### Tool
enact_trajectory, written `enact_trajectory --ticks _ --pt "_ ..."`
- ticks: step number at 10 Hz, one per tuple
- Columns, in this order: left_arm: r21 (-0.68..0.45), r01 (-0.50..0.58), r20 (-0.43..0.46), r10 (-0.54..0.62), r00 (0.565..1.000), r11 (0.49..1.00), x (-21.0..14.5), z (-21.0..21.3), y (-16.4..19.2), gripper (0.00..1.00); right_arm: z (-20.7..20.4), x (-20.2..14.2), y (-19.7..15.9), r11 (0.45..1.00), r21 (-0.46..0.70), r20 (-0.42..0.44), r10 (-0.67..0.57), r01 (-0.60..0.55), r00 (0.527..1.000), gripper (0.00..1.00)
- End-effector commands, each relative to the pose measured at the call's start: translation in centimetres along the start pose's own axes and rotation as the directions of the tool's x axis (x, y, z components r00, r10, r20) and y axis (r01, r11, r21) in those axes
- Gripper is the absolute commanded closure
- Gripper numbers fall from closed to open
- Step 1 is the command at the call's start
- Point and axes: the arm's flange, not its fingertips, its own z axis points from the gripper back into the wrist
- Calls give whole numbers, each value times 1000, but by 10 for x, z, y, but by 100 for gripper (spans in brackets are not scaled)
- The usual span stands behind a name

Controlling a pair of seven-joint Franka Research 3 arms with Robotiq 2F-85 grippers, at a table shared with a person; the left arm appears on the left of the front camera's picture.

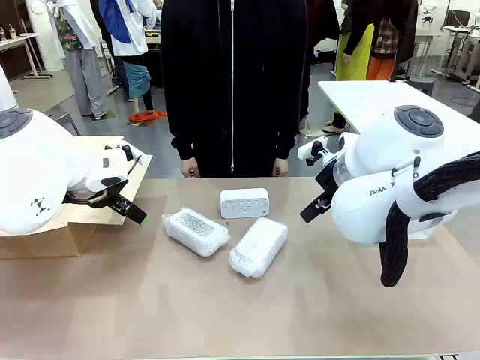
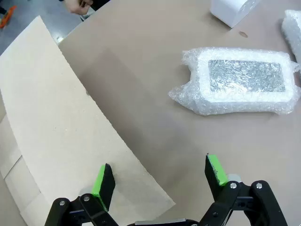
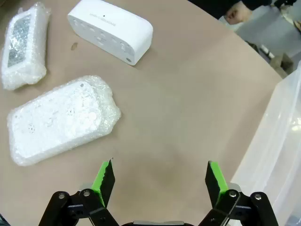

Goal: Separate and place wrapped and unwrapped clocks.
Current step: Pick up the Digital clock indicated by the person.

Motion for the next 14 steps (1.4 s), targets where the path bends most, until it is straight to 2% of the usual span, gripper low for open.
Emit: enact_trajectory --ticks 1,14 --pt "0 0 0 0 1000 1000 0 0 0 0 0 0 0 1000 0 0 0 0 1000 0" --pt "0 0 0 0 1000 1000 0 0 0 0 0 0 0 1000 0 0 0 0 1000 0"
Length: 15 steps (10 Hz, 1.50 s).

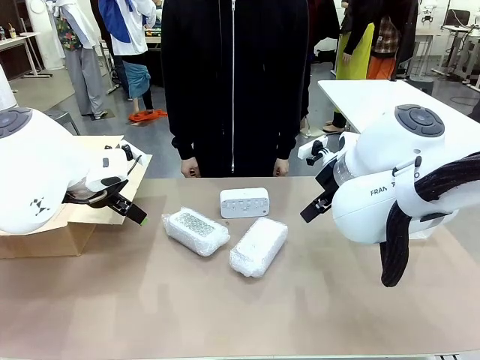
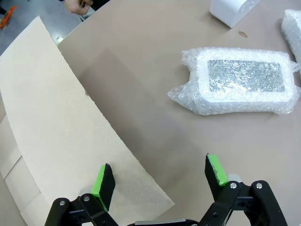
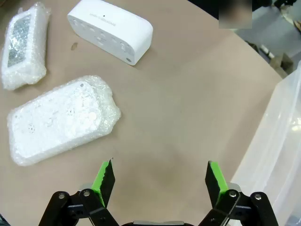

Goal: Separate and place wrapped and unwrapped clocks.
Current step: Pick up the Digital clock indicated by the person.

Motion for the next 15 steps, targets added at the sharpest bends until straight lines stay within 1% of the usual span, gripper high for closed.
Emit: enact_trajectory --ticks 1,4,5,8,10,12,14,15 --pt "0 -2 0 2 1000 1000 0 0 1 0 0 0 0 1000 0 0 0 0 1000 0" --pt "0 0 0 0 1000 1000 0 0 0 0 0 0 0 1000 0 0 0 0 1000 0" --pt "-2 -8 14 8 1000 1000 -9 3 5 0 -2 -2 2 1000 -15 1 24 -24 1000 0" --pt "38 26 31 -27 999 999 -34 22 33 0 2 3 5 1000 -21 19 23 -23 1000 0" --pt "81 60 35 -63 997 995 -51 40 46 0 16 2 -6 998 -38 35 50 -49 998 0" --pt "68 102 52 -105 993 992 -61 61 59 0 39 5 -19 997 -53 60 52 -49 997 0" --pt "37 138 106 -141 984 990 -73 83 63 0 61 4 -35 994 -90 90 64 -56 994 0" --pt "10 163 146 -163 976 986 -73 95 63 0 72 4 -46 994 -91 106 65 -55 992 0"
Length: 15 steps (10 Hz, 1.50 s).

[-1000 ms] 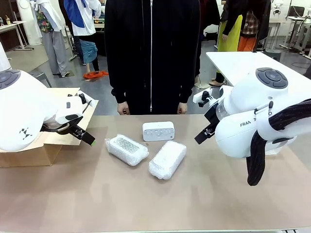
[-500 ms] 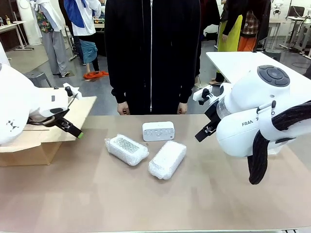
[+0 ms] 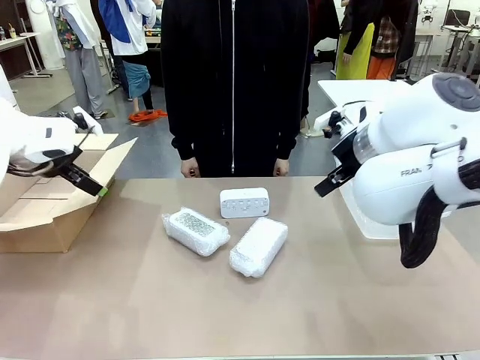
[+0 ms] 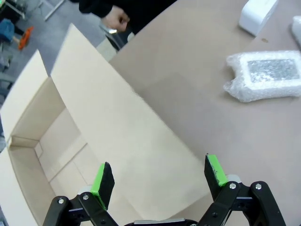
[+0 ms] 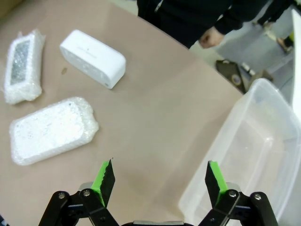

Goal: Separate and place wrapped and unwrapped clocks.
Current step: Pick up the Digital clock indicated by the person.

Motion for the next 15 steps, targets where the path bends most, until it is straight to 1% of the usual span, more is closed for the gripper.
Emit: enact_trajectory --ticks 1,3,4,5,6,7,8,10,11,12,13,15 --pt "-86 76 82 -69 994 993 -61 41 -29 0 17 -9 -20 999 -7 17 33 -33 999 0" --pt "-102 145 112 -133 985 984 -61 57 -29 0 26 -13 -40 998 -9 57 64 -63 996 0" --pt "-82 160 115 -150 982 984 -64 66 -21 0 29 -15 -55 996 9 84 85 -87 993 0" --pt "-66 164 101 -157 982 984 -67 73 -6 0 27 -15 -65 994 21 110 105 -108 988 0" --pt "-52 167 87 -162 983 985 -72 79 9 0 28 -20 -83 984 55 148 162 -172 976 0" --pt "-45 174 105 -169 980 984 -80 86 29 0 26 -24 -97 970 94 189 202 -222 961 0" --pt "-37 163 104 -158 982 986 -86 93 52 0 23 -25 -114 961 128 215 214 -245 953 0" --pt "-40 204 154 -195 969 978 -97 102 90 0 10 -23 -150 954 148 268 215 -260 939 0" --pt "-63 203 168 -190 967 977 -101 102 103 0 3 -23 -164 949 160 289 219 -272 932 0" --pt "-89 212 172 -195 966 973 -106 103 114 0 -2 -22 -179 935 195 308 228 -296 924 0" --pt "-122 212 201 -185 962 970 -109 104 130 0 -9 -21 -192 916 226 327 251 -333 911 0" --pt "-155 253 268 -206 941 955 -118 111 153 0 -20 -22 -222 861 292 342 313 -417 886 0"
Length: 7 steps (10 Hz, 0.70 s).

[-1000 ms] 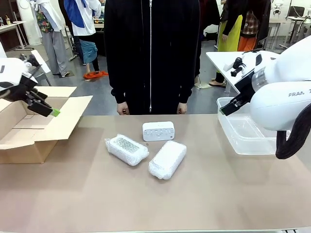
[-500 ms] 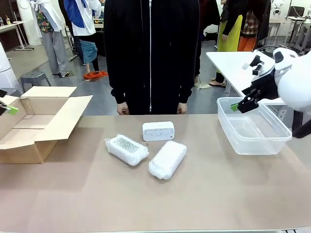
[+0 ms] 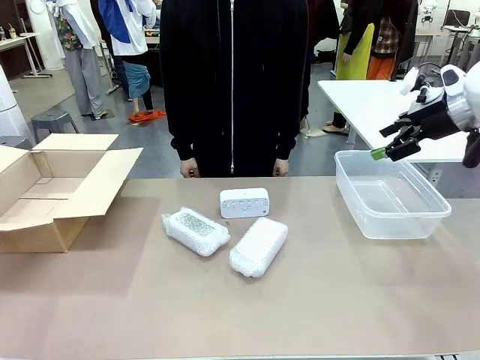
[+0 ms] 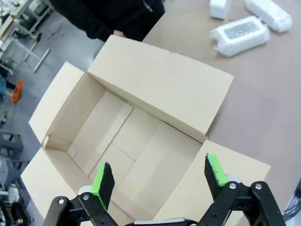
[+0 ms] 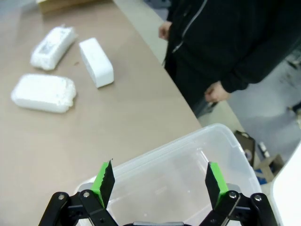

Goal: Separate and place wrapped and unwrapped clocks.
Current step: Pick up the Digital clock indicated by the person.

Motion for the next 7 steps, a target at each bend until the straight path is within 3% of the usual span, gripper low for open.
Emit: enact_trajectory --ticks 1,4,7 --pt "-65 51 90 -45 995 997 -2 8 28 0 -9 -11 -39 994 96 24 52 -54 998 0" --pt "-121 151 193 -126 973 981 -15 19 53 0 -4 -30 -65 986 158 67 42 -52 997 0" --pt "-101 74 183 -54 982 992 -14 20 91 0 -4 -44 -83 987 161 124 -8 -12 992 0"
